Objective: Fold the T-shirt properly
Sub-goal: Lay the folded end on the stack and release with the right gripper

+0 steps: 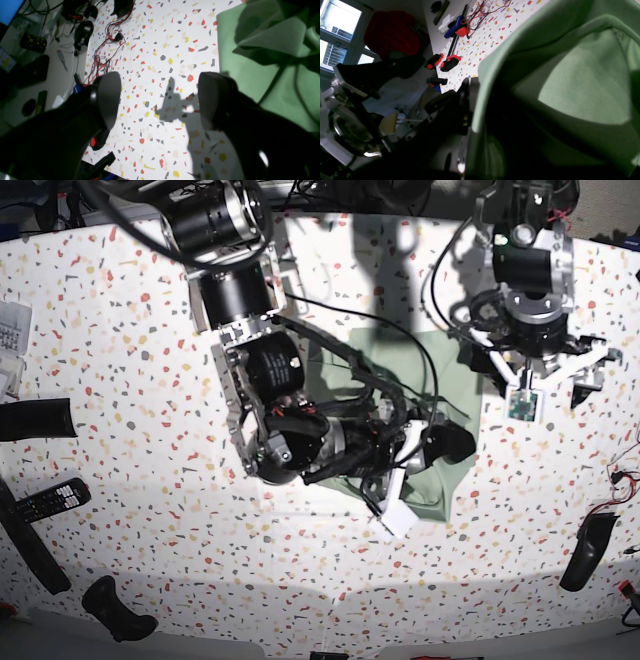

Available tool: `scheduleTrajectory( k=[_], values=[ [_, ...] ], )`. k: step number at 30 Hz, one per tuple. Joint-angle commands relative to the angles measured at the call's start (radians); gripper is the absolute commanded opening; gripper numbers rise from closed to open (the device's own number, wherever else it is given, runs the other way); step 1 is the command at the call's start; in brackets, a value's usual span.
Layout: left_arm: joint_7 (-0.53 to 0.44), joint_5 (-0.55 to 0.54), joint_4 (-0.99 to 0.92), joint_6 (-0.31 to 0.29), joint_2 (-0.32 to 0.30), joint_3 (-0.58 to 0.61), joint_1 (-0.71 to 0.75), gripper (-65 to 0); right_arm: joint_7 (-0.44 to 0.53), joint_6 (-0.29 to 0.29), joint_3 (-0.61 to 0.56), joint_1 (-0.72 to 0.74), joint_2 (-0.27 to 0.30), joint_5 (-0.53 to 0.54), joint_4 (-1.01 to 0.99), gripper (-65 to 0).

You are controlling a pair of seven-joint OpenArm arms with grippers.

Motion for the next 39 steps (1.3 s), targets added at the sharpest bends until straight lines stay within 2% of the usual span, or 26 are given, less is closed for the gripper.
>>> scheduleTrajectory(
  k=[1,3,7,10,12,19,21,24,28,31,32,34,35,36,39],
  values=[
    [-0.007,0.038,0.020,0.011,-0.003,-0.003,-0.005,-20.8,0.026,0.009,-0.003,0.027,-0.010,0.033,0.016,-65.0],
    [0.010,0.081,0.020,0.014,-0.003,-0.003,-0.005,-20.8,0.026,0.009,-0.014,0.027,-0.010,0.033,0.016,-65.0],
    [0.014,0.179,0.020,0.092,-0.003,-0.003,-0.005,-20.8,0.037,0.009,-0.059,0.027,-0.010,0.027,0.016,-65.0],
    [0.029,0.283,0.020,0.167,-0.003,-0.003,-0.006,-20.7,0.098,0.009,-0.110,0.024,-0.010,-0.036,0.016,-65.0],
    [0.039,0.322,0.020,0.195,-0.003,-0.003,-0.005,-20.8,0.123,0.009,-0.148,0.025,-0.010,-0.079,0.016,-65.0],
    [0.040,0.335,0.020,0.195,-0.003,-0.003,-0.005,-20.8,0.172,0.009,-0.219,0.025,-0.010,-0.080,0.016,-65.0],
    [0.040,0.385,0.020,0.195,-0.003,-0.003,-0.005,-20.8,0.172,0.009,-0.218,0.024,-0.010,-0.081,0.016,-65.0],
    [0.042,0.517,0.020,0.207,-0.003,-0.003,-0.005,-20.7,0.173,0.009,-0.217,0.025,-0.010,-0.080,0.016,-65.0],
    [0.064,0.673,0.020,0.344,-0.003,-0.004,-0.005,-20.8,0.172,0.009,-0.217,0.024,-0.010,-0.079,0.016,-65.0],
    [0.084,0.726,0.020,0.379,-0.003,-0.004,-0.005,-20.8,0.169,0.009,-0.218,0.024,-0.010,-0.055,0.016,-65.0],
    [0.089,0.727,0.020,0.379,-0.003,-0.004,-0.005,-20.8,0.156,0.009,-0.219,0.024,-0.010,-0.028,0.016,-62.8],
    [0.089,0.727,0.020,0.378,-0.003,-0.004,-0.005,-20.8,0.127,0.009,-0.224,0.024,-0.010,0.043,0.016,-43.2],
    [0.089,0.727,0.020,0.378,-0.003,-0.004,-0.005,-20.8,0.115,0.009,-0.229,0.025,-0.010,0.080,0.016,-35.9],
    [0.089,0.727,0.020,0.379,-0.003,-0.004,-0.005,-20.8,0.100,0.009,-0.235,0.025,-0.010,0.115,0.016,-31.7],
    [0.089,0.727,0.020,0.378,-0.003,-0.004,-0.005,-20.8,0.069,0.009,-0.249,0.025,-0.010,0.192,0.016,-30.4]
  ],
)
